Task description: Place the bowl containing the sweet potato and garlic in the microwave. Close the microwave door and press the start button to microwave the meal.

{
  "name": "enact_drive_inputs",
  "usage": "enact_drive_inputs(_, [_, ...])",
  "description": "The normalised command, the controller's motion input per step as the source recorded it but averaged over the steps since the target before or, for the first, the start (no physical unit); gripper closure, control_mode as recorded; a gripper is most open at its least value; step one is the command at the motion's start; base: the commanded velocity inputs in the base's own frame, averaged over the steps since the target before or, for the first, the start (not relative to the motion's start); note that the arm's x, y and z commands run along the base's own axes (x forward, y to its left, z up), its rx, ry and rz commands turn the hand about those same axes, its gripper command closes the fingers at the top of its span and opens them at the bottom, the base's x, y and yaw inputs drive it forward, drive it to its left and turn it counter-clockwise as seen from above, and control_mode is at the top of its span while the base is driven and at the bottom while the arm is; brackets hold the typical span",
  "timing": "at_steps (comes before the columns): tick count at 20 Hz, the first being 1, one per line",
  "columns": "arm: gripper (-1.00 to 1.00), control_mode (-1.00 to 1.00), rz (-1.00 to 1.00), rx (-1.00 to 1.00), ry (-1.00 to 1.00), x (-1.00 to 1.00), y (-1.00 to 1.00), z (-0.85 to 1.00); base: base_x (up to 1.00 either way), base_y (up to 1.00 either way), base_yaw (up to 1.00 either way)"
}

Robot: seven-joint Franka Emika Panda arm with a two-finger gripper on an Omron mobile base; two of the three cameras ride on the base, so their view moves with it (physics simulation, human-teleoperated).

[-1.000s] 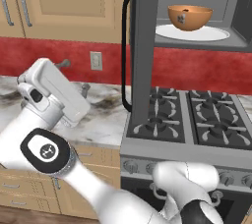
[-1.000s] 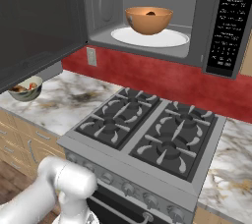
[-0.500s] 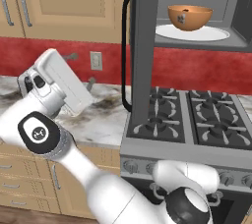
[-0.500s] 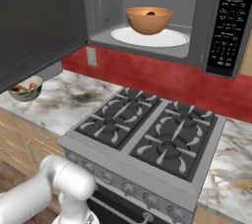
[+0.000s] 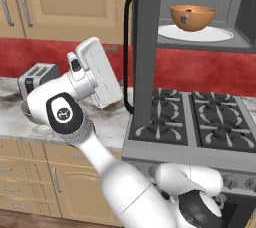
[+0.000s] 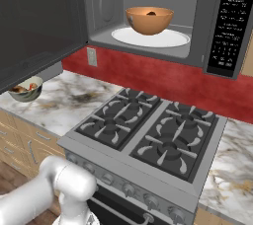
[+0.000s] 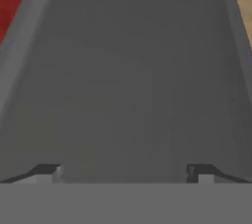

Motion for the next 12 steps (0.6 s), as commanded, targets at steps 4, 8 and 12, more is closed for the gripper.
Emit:
enact_drive_inputs(4, [-1.0,-1.0,-0.16,0.16,-0.02,-0.25,-1.0,0.01,0.0,0.0,0.0])
enact_drive_inputs(8, [-1.0,-1.0,-0.16,0.18,-0.05,-0.37,-1.0,0.01,0.0,0.0,0.0])
enact_drive_inputs(12, [-1.0,-1.0,-0.14,0.19,-0.06,-0.31,-1.0,0.03,0.0,0.0,0.0])
